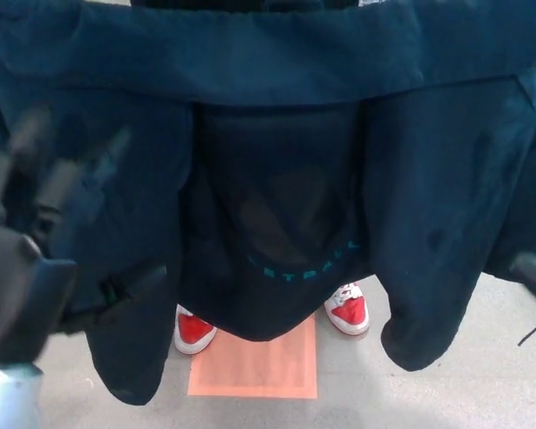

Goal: A person hands a coat to the robot and the robot grabs it with both hands and holds it while the person wears the coat.

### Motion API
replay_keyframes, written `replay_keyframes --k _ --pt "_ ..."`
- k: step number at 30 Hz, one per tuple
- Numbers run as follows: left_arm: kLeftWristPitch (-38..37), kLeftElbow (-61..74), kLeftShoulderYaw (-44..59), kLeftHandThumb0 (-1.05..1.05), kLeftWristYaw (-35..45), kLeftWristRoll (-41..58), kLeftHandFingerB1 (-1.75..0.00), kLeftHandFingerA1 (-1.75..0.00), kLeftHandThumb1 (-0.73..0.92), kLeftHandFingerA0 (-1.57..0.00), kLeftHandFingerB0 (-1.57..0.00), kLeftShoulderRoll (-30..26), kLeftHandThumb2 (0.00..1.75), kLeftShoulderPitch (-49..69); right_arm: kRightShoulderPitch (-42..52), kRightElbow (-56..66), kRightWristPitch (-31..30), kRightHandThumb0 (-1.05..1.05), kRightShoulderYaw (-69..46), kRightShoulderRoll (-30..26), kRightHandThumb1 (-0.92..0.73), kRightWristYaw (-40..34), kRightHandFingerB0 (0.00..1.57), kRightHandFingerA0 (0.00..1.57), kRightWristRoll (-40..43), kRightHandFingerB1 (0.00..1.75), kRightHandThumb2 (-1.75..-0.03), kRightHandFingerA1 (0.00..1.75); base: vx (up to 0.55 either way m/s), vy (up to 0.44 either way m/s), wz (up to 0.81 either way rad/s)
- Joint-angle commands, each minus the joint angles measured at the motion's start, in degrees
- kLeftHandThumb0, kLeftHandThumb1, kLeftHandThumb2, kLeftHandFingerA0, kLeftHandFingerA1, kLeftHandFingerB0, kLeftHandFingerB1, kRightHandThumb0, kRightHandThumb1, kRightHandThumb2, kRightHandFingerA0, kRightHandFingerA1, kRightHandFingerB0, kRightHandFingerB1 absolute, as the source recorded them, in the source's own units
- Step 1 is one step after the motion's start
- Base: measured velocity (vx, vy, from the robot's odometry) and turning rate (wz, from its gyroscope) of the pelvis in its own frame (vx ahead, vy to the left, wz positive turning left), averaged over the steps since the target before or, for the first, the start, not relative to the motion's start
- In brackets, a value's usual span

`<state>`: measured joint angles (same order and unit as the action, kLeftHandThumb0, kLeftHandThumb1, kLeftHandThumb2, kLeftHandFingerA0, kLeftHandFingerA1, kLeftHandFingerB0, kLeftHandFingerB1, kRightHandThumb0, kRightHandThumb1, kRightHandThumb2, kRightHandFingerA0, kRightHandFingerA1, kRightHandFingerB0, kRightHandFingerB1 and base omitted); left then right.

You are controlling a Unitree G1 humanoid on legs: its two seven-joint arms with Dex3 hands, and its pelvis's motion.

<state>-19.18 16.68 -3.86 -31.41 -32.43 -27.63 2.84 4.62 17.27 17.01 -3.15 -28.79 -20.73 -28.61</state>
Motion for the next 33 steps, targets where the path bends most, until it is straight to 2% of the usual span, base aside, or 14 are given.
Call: replay_keyframes --k 1,4,8,9,10,12,14,16,19,22,23,27,33 --pt "-4.6 18.1 10.0 -0.86 9.9 2.3 -0.16 0.0 0.54 0.0 -0.01 -7.4 0.87 -0.8 -3.7 16.1 -0.9 -0.86 -8.6 -6.6 -0.67 10.0 0.0 0.0 2.9 0.15 -1.02 0.09 0.0 0.0 0.0" --pt "-0.8 20.9 11.2 -0.89 12.9 2.6 -0.13 0.0 0.55 0.0 0.0 -7.5 0.89 -2.0 -6.2 17.2 -2.8 -0.84 -8.6 -7.2 -0.66 12.1 0.0 0.0 3.2 0.16 -1.03 0.12 0.0 0.0 0.0" --pt "2.0 21.1 12.3 -0.87 16.1 3.5 -0.14 0.0 0.54 0.0 0.0 -8.6 0.9 -6.9 -11.8 18.1 -6.4 -0.94 -7.8 -8.4 -0.7 15.9 0.0 0.0 2.7 0.06 -1.02 0.03 0.0 0.0 0.0" --pt "2.8 20.3 12.5 -0.84 17.0 3.2 -0.16 0.0 0.52 0.0 0.0 -9.2 0.83 -8.7 -13.8 18.1 -7.2 -0.83 -7.4 -9.1 -0.64 17.1 0.0 0.0 2.4 0.13 -1.0 0.14 0.0 0.0 0.0" --pt "3.2 19.8 12.9 -0.84 17.9 3.3 -0.15 -0.05 0.53 0.0 0.0 -9.6 0.91 -9.7 -15.2 18.2 -8.0 -0.82 -7.2 -9.6 -0.63 18.4 0.0 0.0 2.6 0.14 -1.0 0.15 0.0 0.0 0.0" --pt "4.5 18.5 13.2 -0.81 20.9 5.3 -0.18 -0.09 0.52 0.0 0.0 -11.1 0.91 -12.4 -18.1 18.6 -11.1 -0.86 -6.7 -10.6 -0.62 21.9 0.04 0.06 4.5 0.1 -0.96 0.31 0.0 0.0 0.0" --pt "5.3 17.3 13.4 -0.81 23.0 6.9 -0.19 -0.1 0.52 0.0 -0.01 -12.1 0.91 -14.0 -20.1 18.7 -13.3 -0.86 -6.2 -11.3 -0.61 24.3 0.06 0.07 4.5 0.11 -0.95 0.38 0.0 0.0 0.0" --pt "6.3 12.1 12.5 -0.83 26.4 6.1 -0.16 -0.14 0.54 0.0 0.0 -15.0 0.93 -19.2 -25.0 17.7 -18.3 -0.83 -4.8 -14.8 -0.57 31.4 0.08 0.07 5.1 0.15 -0.92 0.42 0.0 0.0 0.0" --pt "6.5 8.3 11.3 -0.81 29.4 5.6 -0.17 -0.19 0.52 0.0 0.0 -17.2 0.93 -22.4 -28.4 16.2 -20.7 -0.84 -3.0 -16.4 -0.58 35.2 0.09 0.07 5.0 0.15 -0.91 0.4 0.0 0.0 0.0" --pt "7.7 5.4 10.0 -0.8 32.5 5.6 -0.19 -0.17 0.51 0.0 0.0 -18.7 0.92 -25.0 -31.5 14.0 -21.5 -0.88 -0.8 -17.7 -0.6 37.9 0.12 0.07 3.7 0.14 -0.92 0.39 0.0 0.0 0.0" --pt "8.7 2.8 8.5 -0.81 34.7 4.1 -0.2 -0.18 0.51 0.0 0.0 -19.9 0.93 -27.1 -34.1 11.5 -22.0 -0.81 1.4 -18.1 -0.57 40.0 0.06 0.05 3.0 0.17 -0.94 0.36 0.0 0.0 0.0" --pt "10.3 -3.7 4.6 -0.85 39.1 0.7 -0.25 -0.24 0.55 -0.07 -0.07 -21.4 0.95 -31.9 -39.8 6.8 -24.0 -0.82 5.8 -17.8 -0.57 43.9 0.05 0.05 1.0 0.15 -0.94 0.35 0.0 0.0 0.0" --pt "12.4 -13.3 -0.8 -0.83 44.2 -1.8 -0.19 -0.21 0.51 -0.02 -0.02 -21.5 0.94 -38.6 -47.3 -1.0 -25.7 -0.83 12.6 -16.9 -0.58 49.9 0.0 0.01 -2.3 0.11 -0.96 0.27 0.0 0.0 0.0"
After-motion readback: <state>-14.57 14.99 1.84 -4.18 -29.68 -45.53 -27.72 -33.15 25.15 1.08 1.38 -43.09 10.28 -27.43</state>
